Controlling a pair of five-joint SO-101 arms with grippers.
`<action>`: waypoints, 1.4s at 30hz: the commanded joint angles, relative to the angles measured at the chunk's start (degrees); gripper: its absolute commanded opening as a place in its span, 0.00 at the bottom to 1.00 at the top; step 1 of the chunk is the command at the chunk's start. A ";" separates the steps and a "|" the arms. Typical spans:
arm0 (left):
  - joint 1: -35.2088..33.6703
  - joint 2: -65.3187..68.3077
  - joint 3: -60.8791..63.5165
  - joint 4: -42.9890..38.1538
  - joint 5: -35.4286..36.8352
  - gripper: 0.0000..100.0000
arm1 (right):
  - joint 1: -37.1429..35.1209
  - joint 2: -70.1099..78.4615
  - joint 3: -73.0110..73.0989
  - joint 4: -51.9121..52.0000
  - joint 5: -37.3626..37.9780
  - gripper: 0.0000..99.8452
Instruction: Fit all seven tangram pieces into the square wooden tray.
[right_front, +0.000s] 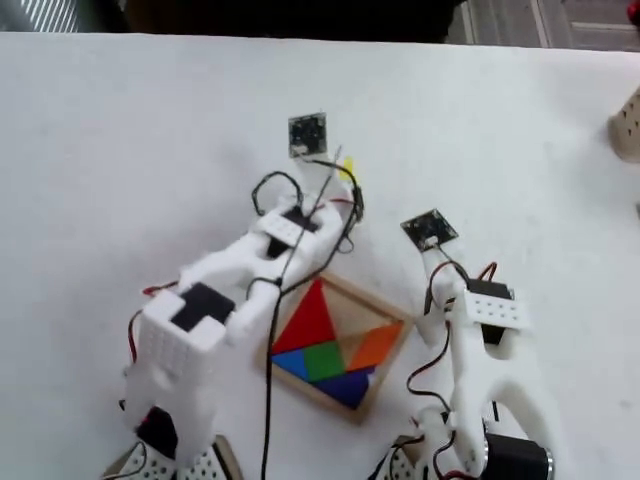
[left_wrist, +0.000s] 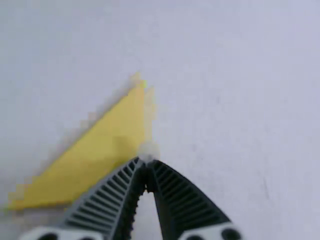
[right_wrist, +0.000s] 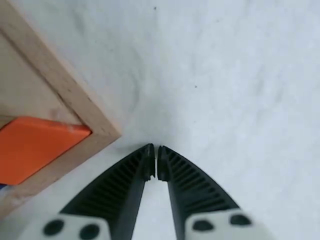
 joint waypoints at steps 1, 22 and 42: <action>0.04 -7.87 6.95 -11.87 0.44 0.02 | -0.31 -1.89 0.18 0.57 0.88 0.02; -10.68 -29.23 31.47 -19.25 -8.97 0.02 | -0.31 -1.89 0.00 0.31 0.70 0.02; -43.74 -52.70 39.30 22.33 -10.55 0.02 | -15.96 10.07 -35.87 14.02 -7.03 0.02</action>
